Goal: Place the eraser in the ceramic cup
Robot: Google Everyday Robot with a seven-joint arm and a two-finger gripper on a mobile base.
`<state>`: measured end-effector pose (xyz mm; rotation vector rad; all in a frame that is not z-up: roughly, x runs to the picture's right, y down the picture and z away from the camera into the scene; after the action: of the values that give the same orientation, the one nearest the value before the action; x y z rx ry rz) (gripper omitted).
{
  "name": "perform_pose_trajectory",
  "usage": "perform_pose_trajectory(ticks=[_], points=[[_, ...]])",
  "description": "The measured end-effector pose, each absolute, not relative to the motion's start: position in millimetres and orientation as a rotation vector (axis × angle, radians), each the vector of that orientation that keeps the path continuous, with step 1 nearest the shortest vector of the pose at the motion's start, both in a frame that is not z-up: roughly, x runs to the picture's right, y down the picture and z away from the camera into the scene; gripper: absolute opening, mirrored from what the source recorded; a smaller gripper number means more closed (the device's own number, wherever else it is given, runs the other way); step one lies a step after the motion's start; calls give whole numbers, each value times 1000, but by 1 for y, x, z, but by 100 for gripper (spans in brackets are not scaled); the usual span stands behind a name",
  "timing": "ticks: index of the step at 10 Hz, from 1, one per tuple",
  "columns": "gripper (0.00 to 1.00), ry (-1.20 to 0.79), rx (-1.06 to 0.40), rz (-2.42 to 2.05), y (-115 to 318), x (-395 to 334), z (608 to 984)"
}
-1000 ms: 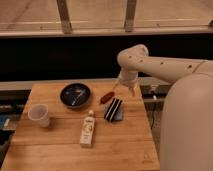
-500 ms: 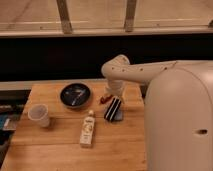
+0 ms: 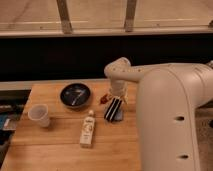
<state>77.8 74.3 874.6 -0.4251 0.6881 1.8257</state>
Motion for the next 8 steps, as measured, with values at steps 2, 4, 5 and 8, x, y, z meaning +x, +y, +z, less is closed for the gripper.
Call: perform_pose_trajectory(ticks=[2, 4, 5, 8], points=[[66, 715, -461, 1844, 80, 83, 890], [66, 746, -497, 1861, 88, 89, 898], [66, 753, -510, 1861, 91, 88, 900], [50, 771, -552, 1846, 103, 82, 899]])
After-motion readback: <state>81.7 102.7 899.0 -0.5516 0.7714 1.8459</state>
